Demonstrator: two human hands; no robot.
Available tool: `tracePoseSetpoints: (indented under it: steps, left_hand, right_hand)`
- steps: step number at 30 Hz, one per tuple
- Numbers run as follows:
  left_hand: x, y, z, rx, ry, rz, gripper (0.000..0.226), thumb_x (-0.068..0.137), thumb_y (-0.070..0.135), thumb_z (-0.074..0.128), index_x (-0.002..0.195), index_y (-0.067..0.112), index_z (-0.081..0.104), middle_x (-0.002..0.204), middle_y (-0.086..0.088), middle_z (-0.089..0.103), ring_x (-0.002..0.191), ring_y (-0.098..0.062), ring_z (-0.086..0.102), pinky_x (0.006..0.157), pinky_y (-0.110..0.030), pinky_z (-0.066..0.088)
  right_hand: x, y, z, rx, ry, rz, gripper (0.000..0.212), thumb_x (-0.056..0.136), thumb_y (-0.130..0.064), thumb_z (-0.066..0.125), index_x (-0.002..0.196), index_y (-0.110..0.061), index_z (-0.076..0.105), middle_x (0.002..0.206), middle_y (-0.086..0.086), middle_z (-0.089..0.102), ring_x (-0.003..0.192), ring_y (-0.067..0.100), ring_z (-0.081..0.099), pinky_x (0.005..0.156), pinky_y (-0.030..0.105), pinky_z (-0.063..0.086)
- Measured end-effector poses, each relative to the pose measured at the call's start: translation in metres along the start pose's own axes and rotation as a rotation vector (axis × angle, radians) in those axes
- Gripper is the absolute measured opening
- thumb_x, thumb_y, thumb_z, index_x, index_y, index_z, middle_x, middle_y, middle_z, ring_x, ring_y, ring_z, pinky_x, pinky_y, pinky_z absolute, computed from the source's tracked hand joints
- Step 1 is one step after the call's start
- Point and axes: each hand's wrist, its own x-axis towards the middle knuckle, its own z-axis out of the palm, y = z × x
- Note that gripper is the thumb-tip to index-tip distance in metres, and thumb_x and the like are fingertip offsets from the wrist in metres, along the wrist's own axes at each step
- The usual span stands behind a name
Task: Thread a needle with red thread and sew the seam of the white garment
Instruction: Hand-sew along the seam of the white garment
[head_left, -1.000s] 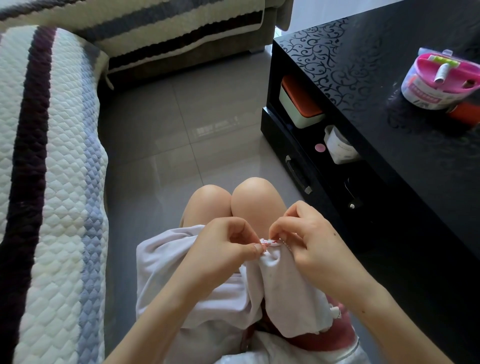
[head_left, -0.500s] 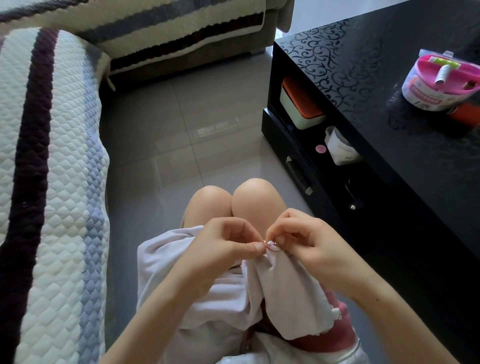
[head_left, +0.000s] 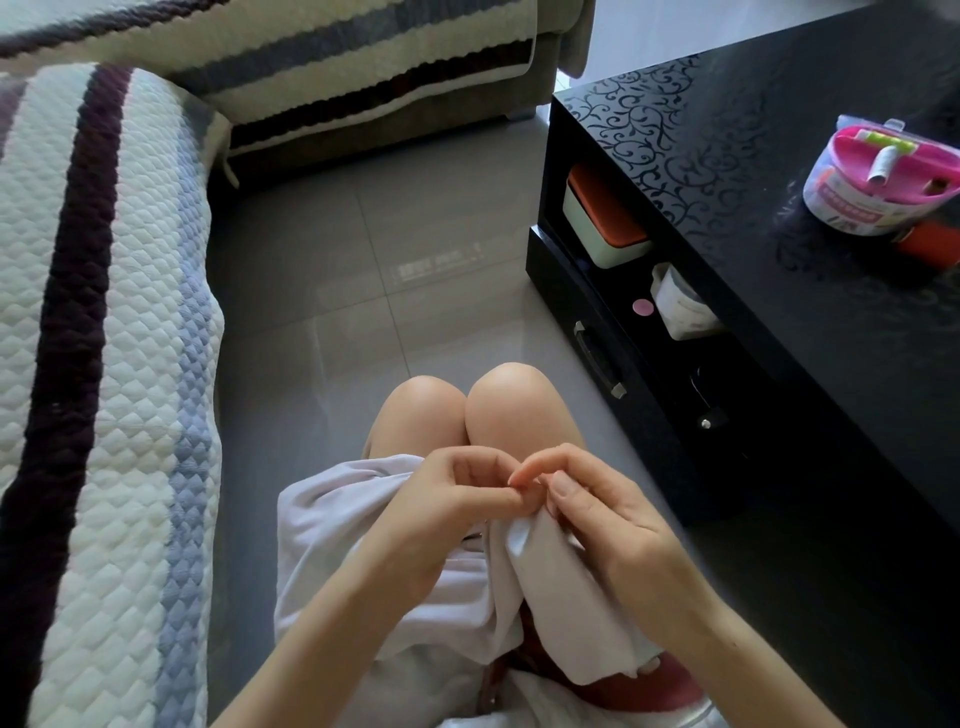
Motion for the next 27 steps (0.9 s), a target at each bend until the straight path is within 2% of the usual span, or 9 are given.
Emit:
tracePoseSetpoints:
  steps: [3, 6, 10, 12, 14, 18, 20, 23, 27]
  left_hand:
    - [-0.001, -0.001, 0.000, 0.025, 0.007, -0.004, 0.007, 0.068, 0.009, 0.072, 0.075, 0.009, 0.075, 0.081, -0.014, 0.071, 0.079, -0.019, 0.067, 0.074, -0.025, 0.053]
    - [-0.002, -0.003, -0.002, 0.027, 0.049, -0.017, 0.018, 0.067, 0.014, 0.075, 0.080, 0.001, 0.072, 0.084, -0.020, 0.068, 0.082, -0.025, 0.063, 0.078, -0.032, 0.048]
    - [-0.005, 0.000, -0.001, 0.053, 0.045, -0.005, 0.015, 0.065, 0.021, 0.078, 0.074, 0.010, 0.073, 0.077, -0.013, 0.068, 0.078, -0.021, 0.062, 0.077, -0.031, 0.046]
    - [-0.006, 0.000, 0.000, 0.074, 0.057, -0.003, 0.016, 0.067, 0.018, 0.076, 0.076, 0.005, 0.072, 0.078, -0.015, 0.067, 0.079, -0.022, 0.060, 0.078, -0.032, 0.045]
    - [-0.006, 0.000, 0.000, 0.088, 0.072, -0.007, 0.017, 0.067, 0.017, 0.075, 0.077, 0.003, 0.071, 0.079, -0.017, 0.065, 0.079, -0.022, 0.059, 0.079, -0.034, 0.044]
    - [-0.009, 0.004, 0.003, 0.126, 0.088, -0.004, 0.005, 0.065, 0.018, 0.073, 0.067, 0.015, 0.069, 0.077, -0.013, 0.055, 0.076, -0.019, 0.052, 0.073, -0.028, 0.040]
    - [-0.009, 0.005, 0.003, 0.140, 0.101, -0.003, 0.005, 0.064, 0.019, 0.073, 0.063, 0.018, 0.068, 0.077, -0.012, 0.053, 0.077, -0.020, 0.050, 0.073, -0.030, 0.037]
    - [-0.009, 0.006, 0.003, 0.148, 0.093, -0.002, 0.006, 0.064, 0.019, 0.072, 0.062, 0.018, 0.067, 0.074, -0.009, 0.055, 0.075, -0.018, 0.050, 0.073, -0.030, 0.037]
    - [-0.008, 0.009, 0.005, 0.174, 0.081, -0.005, 0.004, 0.063, 0.020, 0.071, 0.060, 0.019, 0.068, 0.073, -0.008, 0.061, 0.073, -0.014, 0.054, 0.069, -0.023, 0.041]
  right_hand:
    - [0.000, 0.001, 0.003, -0.108, 0.038, -0.107, 0.006, 0.088, -0.027, 0.060, 0.085, -0.024, 0.064, 0.075, -0.009, 0.053, 0.067, 0.009, 0.049, 0.065, 0.020, 0.041]
    - [0.001, 0.002, 0.006, -0.161, 0.139, -0.186, 0.005, 0.083, -0.025, 0.067, 0.079, -0.026, 0.066, 0.077, -0.007, 0.058, 0.073, 0.014, 0.056, 0.069, 0.025, 0.044]
    - [-0.005, -0.005, 0.004, -0.317, 0.340, -0.267, 0.012, 0.075, -0.040, 0.071, 0.080, -0.029, 0.074, 0.086, -0.007, 0.064, 0.089, 0.020, 0.063, 0.075, 0.030, 0.051]
    - [-0.009, -0.010, 0.002, -0.346, 0.400, -0.279, 0.009, 0.075, -0.034, 0.074, 0.082, -0.029, 0.074, 0.084, -0.008, 0.065, 0.085, 0.018, 0.065, 0.073, 0.027, 0.052]
    - [-0.013, -0.013, 0.001, -0.292, 0.441, -0.255, 0.009, 0.074, -0.022, 0.074, 0.081, -0.027, 0.075, 0.080, -0.007, 0.070, 0.078, 0.015, 0.069, 0.071, 0.026, 0.054]
    - [-0.019, -0.018, -0.001, -0.138, 0.459, -0.156, 0.012, 0.072, -0.022, 0.080, 0.082, -0.026, 0.076, 0.083, -0.001, 0.074, 0.081, 0.019, 0.072, 0.076, 0.035, 0.055]
    - [-0.020, -0.026, -0.004, -0.087, 0.448, -0.134, 0.009, 0.069, -0.021, 0.073, 0.078, -0.024, 0.077, 0.083, 0.000, 0.071, 0.078, 0.013, 0.070, 0.072, 0.026, 0.054]
    - [-0.020, -0.035, -0.009, 0.119, 0.450, -0.033, 0.012, 0.065, -0.018, 0.071, 0.074, -0.018, 0.078, 0.068, 0.006, 0.070, 0.059, 0.010, 0.067, 0.056, 0.015, 0.051]
    - [-0.019, -0.033, -0.012, 0.247, 0.377, 0.026, 0.031, 0.055, -0.036, 0.080, 0.078, -0.016, 0.078, 0.070, 0.015, 0.072, 0.063, 0.023, 0.070, 0.061, 0.023, 0.057]
